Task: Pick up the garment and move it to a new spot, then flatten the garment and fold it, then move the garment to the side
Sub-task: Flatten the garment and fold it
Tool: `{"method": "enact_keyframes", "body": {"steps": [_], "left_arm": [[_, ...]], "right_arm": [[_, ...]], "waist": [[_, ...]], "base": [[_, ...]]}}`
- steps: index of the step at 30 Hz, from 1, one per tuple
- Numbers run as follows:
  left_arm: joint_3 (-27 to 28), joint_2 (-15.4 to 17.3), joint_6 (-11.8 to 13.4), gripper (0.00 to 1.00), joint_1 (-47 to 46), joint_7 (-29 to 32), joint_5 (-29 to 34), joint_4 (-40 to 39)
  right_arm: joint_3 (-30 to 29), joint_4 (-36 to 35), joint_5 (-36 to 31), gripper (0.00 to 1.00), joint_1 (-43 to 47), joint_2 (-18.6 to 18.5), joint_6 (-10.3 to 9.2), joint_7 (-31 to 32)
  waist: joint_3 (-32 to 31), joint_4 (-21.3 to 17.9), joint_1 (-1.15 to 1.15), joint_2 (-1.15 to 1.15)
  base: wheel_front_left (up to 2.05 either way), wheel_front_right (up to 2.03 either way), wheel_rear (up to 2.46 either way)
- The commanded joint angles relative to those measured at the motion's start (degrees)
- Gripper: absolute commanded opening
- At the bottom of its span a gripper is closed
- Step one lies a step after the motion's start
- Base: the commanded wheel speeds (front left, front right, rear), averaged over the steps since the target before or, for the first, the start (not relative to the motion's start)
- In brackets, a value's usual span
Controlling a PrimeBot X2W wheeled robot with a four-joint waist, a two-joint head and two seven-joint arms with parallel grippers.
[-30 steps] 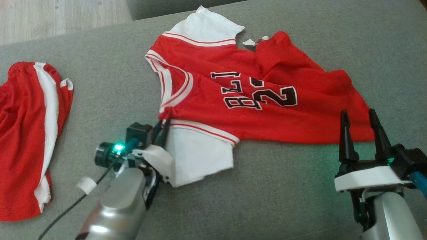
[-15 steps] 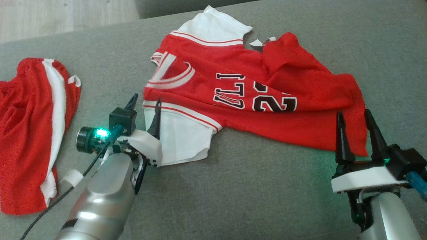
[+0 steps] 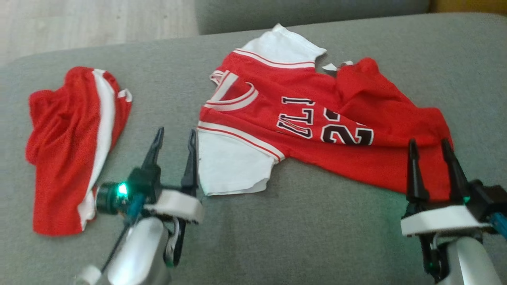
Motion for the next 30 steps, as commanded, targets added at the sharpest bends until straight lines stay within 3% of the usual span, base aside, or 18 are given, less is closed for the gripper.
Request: {"method": "enact_keyframes", "body": {"steps": [1, 8, 17, 30], "left_arm": [[2.2, 0.6, 0.4, 1.00, -0.1, -0.7, 0.7, -3.2], [1.7, -0.8, -0.3, 1.00, 5.2, -0.7, 1.8, -6.9], [-1.5, -1.4, -3.5, 1.00, 3.5, 0.3, 0.9, 0.5], [-3.2, -1.6, -1.8, 1.00, -0.8, 6.5, -0.5, 12.8]], "right_arm": [[0.9, -1.9, -0.6, 1.00, 0.4, -0.4, -0.04, -0.6], [0.5, -2.1, -0.4, 1.00, 2.0, -0.4, -0.04, -0.6], [1.5, -1.9, -0.2, 1.00, 1.5, -0.4, -0.04, -0.6], [2.1, -1.7, 0.6, 1.00, 0.8, -0.4, -0.04, -0.6]], "waist": [[-1.1, 1.3, 0.00, 0.00], [-2.0, 3.0, 0.00, 0.00], [-1.4, 1.5, 0.00, 0.00], [0.0, -2.1, 0.00, 0.00]], "base": [[0.00, 0.00, 0.00], [0.00, 0.00, 0.00], [0.00, 0.00, 0.00], [0.00, 0.00, 0.00]]}}
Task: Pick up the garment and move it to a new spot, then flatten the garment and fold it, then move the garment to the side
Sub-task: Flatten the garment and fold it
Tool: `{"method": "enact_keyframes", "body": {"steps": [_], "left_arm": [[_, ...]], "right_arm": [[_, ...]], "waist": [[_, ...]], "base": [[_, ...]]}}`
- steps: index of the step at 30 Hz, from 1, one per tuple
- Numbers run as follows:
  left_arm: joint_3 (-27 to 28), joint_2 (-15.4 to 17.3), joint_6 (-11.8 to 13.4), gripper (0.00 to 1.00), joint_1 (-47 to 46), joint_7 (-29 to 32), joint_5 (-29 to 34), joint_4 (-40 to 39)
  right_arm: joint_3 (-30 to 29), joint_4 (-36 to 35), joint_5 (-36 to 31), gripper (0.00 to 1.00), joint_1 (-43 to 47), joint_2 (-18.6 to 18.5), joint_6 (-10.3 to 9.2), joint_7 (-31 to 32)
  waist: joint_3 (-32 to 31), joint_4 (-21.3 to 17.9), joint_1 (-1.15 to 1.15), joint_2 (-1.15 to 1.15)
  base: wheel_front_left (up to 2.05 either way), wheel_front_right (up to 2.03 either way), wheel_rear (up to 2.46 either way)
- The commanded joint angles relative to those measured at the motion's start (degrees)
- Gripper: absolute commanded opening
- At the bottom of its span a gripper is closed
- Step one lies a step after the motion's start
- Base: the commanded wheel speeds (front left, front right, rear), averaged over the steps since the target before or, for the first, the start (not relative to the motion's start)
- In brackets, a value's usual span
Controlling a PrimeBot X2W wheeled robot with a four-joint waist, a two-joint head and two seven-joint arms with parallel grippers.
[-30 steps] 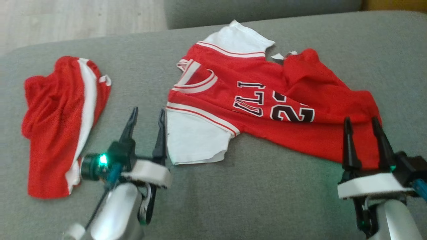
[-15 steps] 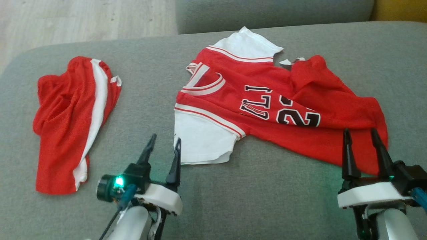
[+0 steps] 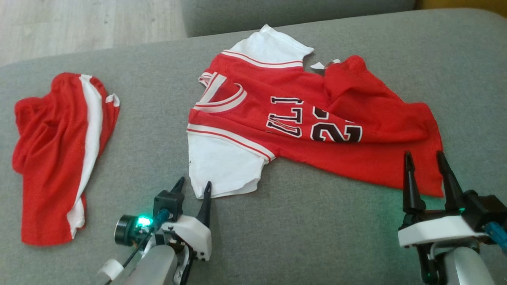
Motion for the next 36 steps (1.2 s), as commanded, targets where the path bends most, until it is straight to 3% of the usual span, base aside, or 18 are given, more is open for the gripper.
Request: {"method": "enact_keyframes", "body": {"steps": [1, 7, 8, 9, 10, 13, 20, 26, 36], "left_arm": [[1.6, 0.3, 0.7, 1.00, -2.7, 0.0, -0.5, -0.5], [1.4, 0.4, 0.3, 1.00, -4.2, 1.0, -1.0, 3.2], [1.1, 0.4, -0.2, 0.45, -4.4, 1.1, -1.1, 3.6], [0.9, 0.4, -0.7, 0.28, -4.5, 1.1, -1.2, 3.8], [0.7, 0.4, -1.1, 0.00, -4.5, 0.8, -1.3, 4.0], [0.7, 0.4, -1.7, 0.00, -4.5, -1.1, -1.9, 3.8], [3.3, 0.4, -0.4, 0.00, -4.0, -6.8, -3.1, -2.2], [4.8, 0.4, 0.4, 0.00, -2.4, -7.3, -2.0, -10.9], [4.8, 0.3, -0.3, 0.00, 0.4, -7.3, -0.4, -16.4]], "right_arm": [[1.4, -1.7, 0.4, 1.00, -2.2, -0.4, -0.04, -0.6], [1.2, -1.6, 0.5, 1.00, -2.1, -0.4, -0.04, -0.6], [1.0, -1.5, 0.5, 1.00, -2.0, -0.4, -0.04, -0.6], [0.9, -1.4, 0.4, 1.00, -1.8, -0.4, -0.04, -0.6], [0.6, -1.1, 0.4, 1.00, -1.6, -0.4, -0.04, -0.6], [-0.9, 0.3, -0.1, 1.00, -0.7, -0.4, -0.04, -0.6], [-6.1, 8.1, 0.9, 1.00, 0.2, -0.4, -0.04, -0.5], [-8.9, 16.0, 2.0, 1.00, -2.3, -0.4, -0.04, 0.0], [-9.6, 25.7, 4.3, 1.00, -7.8, -0.4, -0.04, -0.3]], "waist": [[0.3, -0.4, 0.00, 0.00], [0.8, -1.0, 0.00, 0.00], [0.8, -1.1, 0.00, 0.00], [0.7, -1.1, 0.00, 0.00], [0.5, -1.1, 0.00, 0.00], [-0.1, -1.3, 0.00, 0.00], [-1.1, -1.3, 0.00, 0.00], [-1.0, -0.5, 0.00, 0.00], [-0.7, 0.8, 0.00, 0.00]], "base": [[0.00, 0.00, 0.00], [0.00, 0.00, 0.00], [0.00, 0.00, 0.00], [0.00, 0.00, 0.00], [0.00, 0.00, 0.00], [0.00, 0.00, 0.00], [0.00, 0.00, 0.00], [0.00, 0.00, 0.00], [0.00, 0.00, 0.00]]}}
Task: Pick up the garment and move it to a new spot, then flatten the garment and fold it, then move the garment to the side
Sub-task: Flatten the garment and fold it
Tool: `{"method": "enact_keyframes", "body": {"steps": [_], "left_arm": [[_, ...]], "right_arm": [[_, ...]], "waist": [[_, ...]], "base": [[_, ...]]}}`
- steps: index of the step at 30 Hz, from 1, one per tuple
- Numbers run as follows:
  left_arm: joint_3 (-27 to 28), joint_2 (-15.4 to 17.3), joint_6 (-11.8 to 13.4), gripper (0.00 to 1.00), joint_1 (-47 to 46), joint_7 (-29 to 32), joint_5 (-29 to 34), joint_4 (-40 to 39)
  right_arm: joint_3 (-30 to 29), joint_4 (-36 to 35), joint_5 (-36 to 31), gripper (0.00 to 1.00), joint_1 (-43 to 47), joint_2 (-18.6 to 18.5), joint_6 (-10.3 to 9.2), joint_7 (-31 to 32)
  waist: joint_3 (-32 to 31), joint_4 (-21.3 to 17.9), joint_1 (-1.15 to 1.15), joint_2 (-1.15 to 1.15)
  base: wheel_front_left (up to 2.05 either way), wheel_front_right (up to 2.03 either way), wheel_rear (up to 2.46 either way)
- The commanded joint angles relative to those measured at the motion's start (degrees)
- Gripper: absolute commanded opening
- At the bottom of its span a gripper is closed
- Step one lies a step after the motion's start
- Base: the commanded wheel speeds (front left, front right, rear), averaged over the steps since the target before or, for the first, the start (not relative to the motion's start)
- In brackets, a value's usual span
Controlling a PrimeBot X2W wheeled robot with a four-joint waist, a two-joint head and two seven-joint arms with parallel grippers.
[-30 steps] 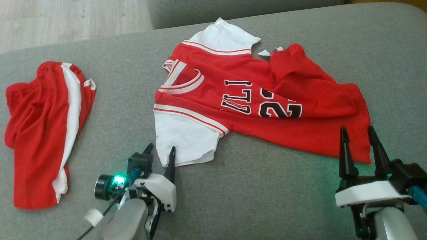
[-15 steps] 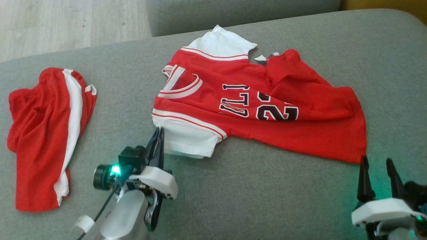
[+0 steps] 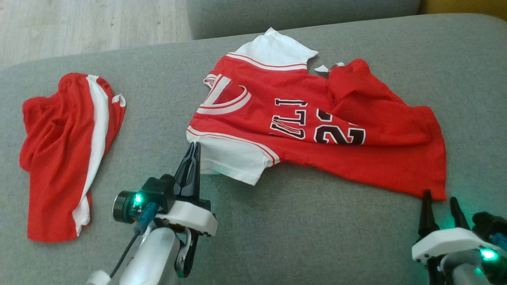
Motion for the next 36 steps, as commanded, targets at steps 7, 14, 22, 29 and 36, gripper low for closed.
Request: {"method": "enact_keyframes", "body": {"steps": [7, 14, 22, 29, 36], "left_arm": [[1.8, 0.4, -0.6, 0.00, -0.9, -0.7, 0.9, -2.6], [2.2, 0.4, -1.0, 0.00, -0.6, -0.7, 1.2, -2.5], [3.7, 0.8, -4.2, 0.00, -1.7, -0.7, -1.0, -4.7], [7.3, 1.1, -7.1, 0.00, -10.3, -0.7, -5.1, -9.1], [11.0, 1.0, -6.6, 0.00, -17.3, -0.6, -8.4, -17.9]], "right_arm": [[1.0, 5.9, 1.3, 1.00, -4.6, -0.4, -0.04, -0.8], [2.0, 6.9, 2.6, 0.00, -6.7, -0.4, -0.04, -0.8], [5.8, -9.4, 2.1, 0.00, -4.9, -0.4, -0.04, -0.9], [9.1, -24.1, 1.5, 0.00, -6.4, -1.4, -0.04, -0.9], [11.2, -36.3, 3.2, 0.00, -9.9, -6.3, -0.04, 2.0]], "waist": [[0.4, 0.6, 0.00, 0.00], [0.0, 0.3, 0.00, 0.00], [-2.7, -0.1, 0.00, 0.00], [-6.7, 0.1, 0.00, 0.00], [-9.8, 0.1, 0.00, 0.00]], "base": [[0.00, 0.00, 0.00], [0.00, 0.00, 0.00], [0.00, 0.00, 0.00], [0.00, 0.00, 0.00], [0.00, 0.00, 0.00]]}}
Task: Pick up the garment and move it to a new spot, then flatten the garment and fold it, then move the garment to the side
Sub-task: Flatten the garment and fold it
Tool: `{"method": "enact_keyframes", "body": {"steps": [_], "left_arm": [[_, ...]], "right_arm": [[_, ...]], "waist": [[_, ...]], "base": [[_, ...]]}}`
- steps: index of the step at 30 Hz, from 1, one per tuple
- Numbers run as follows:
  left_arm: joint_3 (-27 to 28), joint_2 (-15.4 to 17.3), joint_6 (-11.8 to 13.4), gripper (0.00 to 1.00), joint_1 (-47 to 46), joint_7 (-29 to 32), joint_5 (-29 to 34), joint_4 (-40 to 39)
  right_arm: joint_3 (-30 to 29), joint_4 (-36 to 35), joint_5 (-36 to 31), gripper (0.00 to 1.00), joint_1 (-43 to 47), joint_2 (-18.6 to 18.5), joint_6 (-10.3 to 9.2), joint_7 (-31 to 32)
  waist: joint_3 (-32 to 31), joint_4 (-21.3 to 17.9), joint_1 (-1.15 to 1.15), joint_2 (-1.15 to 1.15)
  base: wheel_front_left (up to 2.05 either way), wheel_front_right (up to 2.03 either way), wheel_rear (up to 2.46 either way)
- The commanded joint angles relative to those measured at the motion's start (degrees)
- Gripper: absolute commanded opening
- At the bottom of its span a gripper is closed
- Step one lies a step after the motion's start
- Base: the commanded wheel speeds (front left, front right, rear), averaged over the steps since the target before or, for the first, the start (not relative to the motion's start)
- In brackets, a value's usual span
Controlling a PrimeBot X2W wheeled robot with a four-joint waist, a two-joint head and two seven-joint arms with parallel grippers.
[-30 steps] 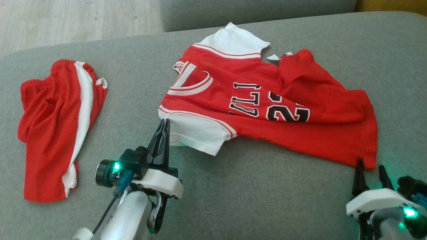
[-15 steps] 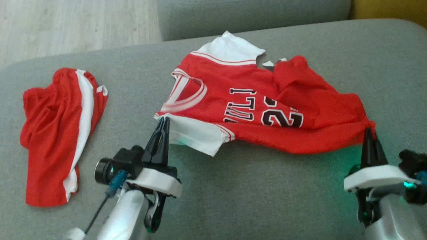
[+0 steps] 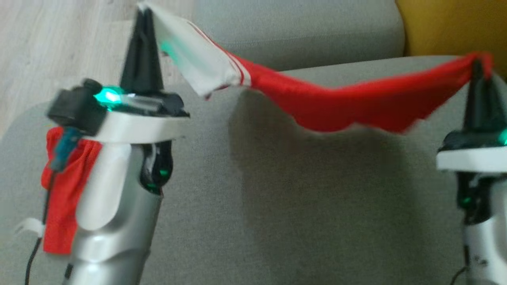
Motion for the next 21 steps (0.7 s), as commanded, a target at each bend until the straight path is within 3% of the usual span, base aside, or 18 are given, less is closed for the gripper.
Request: {"method": "enact_keyframes", "body": {"steps": [1, 7, 13, 17, 21], "left_arm": [[2.2, 0.8, 0.5, 0.00, -2.8, 0.0, -0.4, -2.6], [3.7, 0.8, 3.4, 0.00, -2.3, 3.3, -1.9, -15.7], [4.5, 1.5, 6.5, 0.00, -3.0, 9.2, -2.4, -25.6], [5.7, 3.2, 6.6, 0.00, -7.1, 13.1, -3.3, -24.7], [6.8, 6.0, 5.0, 0.00, -16.1, 15.2, -3.3, -17.1]], "right_arm": [[1.5, -2.7, 0.4, 0.00, -2.3, -1.0, -0.04, 0.3], [-0.4, -15.8, 0.3, 0.00, -0.5, -2.1, -0.04, 5.6], [-3.8, -24.5, -1.3, 0.00, 0.8, -0.7, -0.04, 11.5], [-4.1, -24.7, -2.1, 0.00, -2.6, -0.2, -0.04, 14.8], [-3.0, -19.6, -2.5, 0.00, -11.7, -1.9, -0.04, 16.9]], "waist": [[-0.5, 0.0, 0.00, 0.00], [-1.1, -0.1, 0.00, 0.00], [1.2, -0.8, 0.00, 0.00], [6.6, -1.8, 0.00, 0.00], [13.9, -2.6, 0.00, 0.00]], "base": [[0.00, 0.00, 0.00], [0.00, 0.00, 0.00], [0.00, 0.00, 0.00], [0.00, 0.00, 0.00], [0.00, 0.00, 0.00]]}}
